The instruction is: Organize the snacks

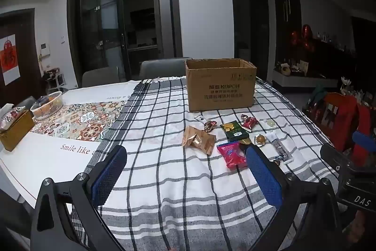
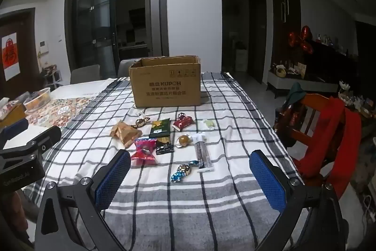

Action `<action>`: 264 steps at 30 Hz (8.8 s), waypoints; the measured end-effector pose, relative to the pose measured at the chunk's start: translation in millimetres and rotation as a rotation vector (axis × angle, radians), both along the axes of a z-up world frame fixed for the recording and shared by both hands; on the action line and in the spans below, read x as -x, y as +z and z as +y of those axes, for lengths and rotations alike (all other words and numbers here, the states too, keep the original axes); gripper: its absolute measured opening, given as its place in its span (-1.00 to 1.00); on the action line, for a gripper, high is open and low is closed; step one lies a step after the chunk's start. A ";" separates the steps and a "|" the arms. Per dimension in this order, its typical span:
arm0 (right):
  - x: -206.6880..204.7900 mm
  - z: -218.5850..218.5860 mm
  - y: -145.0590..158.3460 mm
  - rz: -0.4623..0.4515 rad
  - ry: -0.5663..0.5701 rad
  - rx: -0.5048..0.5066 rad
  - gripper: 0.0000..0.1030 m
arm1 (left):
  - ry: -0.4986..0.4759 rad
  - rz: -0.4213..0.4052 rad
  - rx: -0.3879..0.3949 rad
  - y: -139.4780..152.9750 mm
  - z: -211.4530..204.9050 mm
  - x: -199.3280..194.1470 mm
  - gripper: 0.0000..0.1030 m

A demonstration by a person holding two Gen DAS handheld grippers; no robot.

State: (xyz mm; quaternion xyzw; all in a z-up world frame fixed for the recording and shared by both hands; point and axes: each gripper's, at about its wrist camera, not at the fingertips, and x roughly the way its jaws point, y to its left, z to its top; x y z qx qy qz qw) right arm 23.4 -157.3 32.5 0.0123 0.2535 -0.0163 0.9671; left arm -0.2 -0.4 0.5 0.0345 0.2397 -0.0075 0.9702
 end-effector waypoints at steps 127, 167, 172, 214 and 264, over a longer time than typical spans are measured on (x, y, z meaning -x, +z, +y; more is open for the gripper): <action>-142.5 -37.6 -78.9 0.270 0.064 -0.049 0.41 | -0.182 0.320 0.036 -77.1 -65.6 -141.7 0.45; -167.9 -31.9 -105.3 0.347 0.074 -0.036 -0.50 | -0.196 0.404 0.079 -103.8 -70.9 -159.6 -0.33; -159.5 -28.9 -85.4 0.297 0.082 -0.042 -0.50 | -0.231 0.356 0.079 -85.1 -70.3 -152.1 -0.37; -349.8 -4.6 63.2 0.015 0.142 -0.123 -0.50 | -0.289 0.177 0.106 71.6 -42.1 -362.2 -0.45; -238.8 21.9 25.9 0.089 0.240 -0.067 0.17 | -0.258 0.150 0.059 39.7 -3.0 -223.4 0.43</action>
